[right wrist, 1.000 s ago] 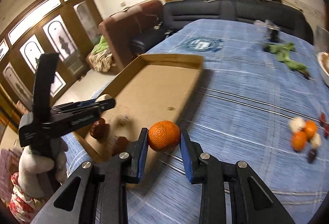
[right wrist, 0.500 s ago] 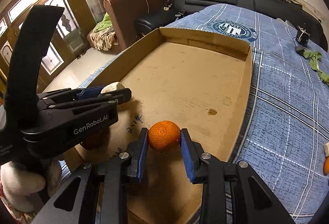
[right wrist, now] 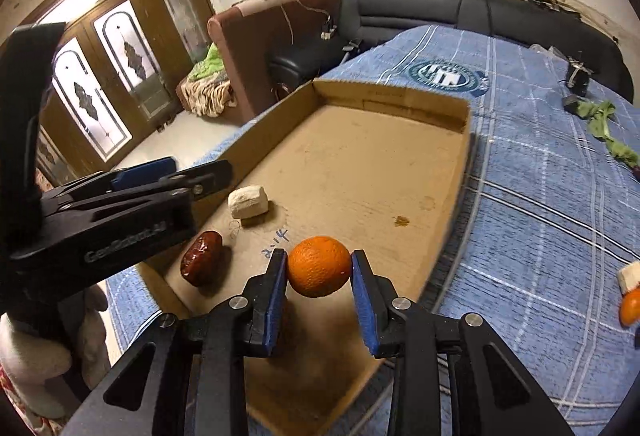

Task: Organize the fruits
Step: 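Carry the white cube and orange into the tray and open both tools, then move both open tools back to the remaining fruit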

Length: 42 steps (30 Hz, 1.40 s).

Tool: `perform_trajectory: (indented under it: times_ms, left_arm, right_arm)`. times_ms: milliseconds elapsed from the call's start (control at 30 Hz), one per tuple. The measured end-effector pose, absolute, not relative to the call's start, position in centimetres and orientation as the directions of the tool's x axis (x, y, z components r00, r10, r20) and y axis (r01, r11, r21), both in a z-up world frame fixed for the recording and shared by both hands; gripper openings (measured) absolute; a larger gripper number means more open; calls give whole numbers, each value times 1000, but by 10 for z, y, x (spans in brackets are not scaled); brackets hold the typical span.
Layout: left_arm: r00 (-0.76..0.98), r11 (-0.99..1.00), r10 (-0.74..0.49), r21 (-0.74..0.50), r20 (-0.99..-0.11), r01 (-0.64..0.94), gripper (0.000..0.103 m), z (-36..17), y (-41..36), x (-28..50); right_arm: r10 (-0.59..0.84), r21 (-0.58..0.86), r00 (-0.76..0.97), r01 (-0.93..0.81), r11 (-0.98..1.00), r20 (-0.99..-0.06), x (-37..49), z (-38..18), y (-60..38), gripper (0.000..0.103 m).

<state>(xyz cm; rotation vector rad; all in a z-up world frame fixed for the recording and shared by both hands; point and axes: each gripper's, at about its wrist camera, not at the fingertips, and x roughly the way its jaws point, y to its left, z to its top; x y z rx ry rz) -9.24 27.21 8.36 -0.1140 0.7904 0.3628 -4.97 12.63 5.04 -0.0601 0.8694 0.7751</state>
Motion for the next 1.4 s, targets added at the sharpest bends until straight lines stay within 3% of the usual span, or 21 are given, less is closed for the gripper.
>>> perform_trajectory:
  times_ms: [100,633,1400]
  left_arm:
    - [668,930,308,66,-677,-362,77,96,256,-108]
    - [731,950,300,125,-613,-286,77,127,180,-145]
    - [748,965,259,189,-611,-179,77,123,117,-127]
  right_arm:
    - [593,261,412,-623,737,-691,-55,58,112,36]
    - [588,301,508,-538,787,-629,-91,75,24,36]
    - [543,362,528,-412,836,-653,-81,46,-57,36]
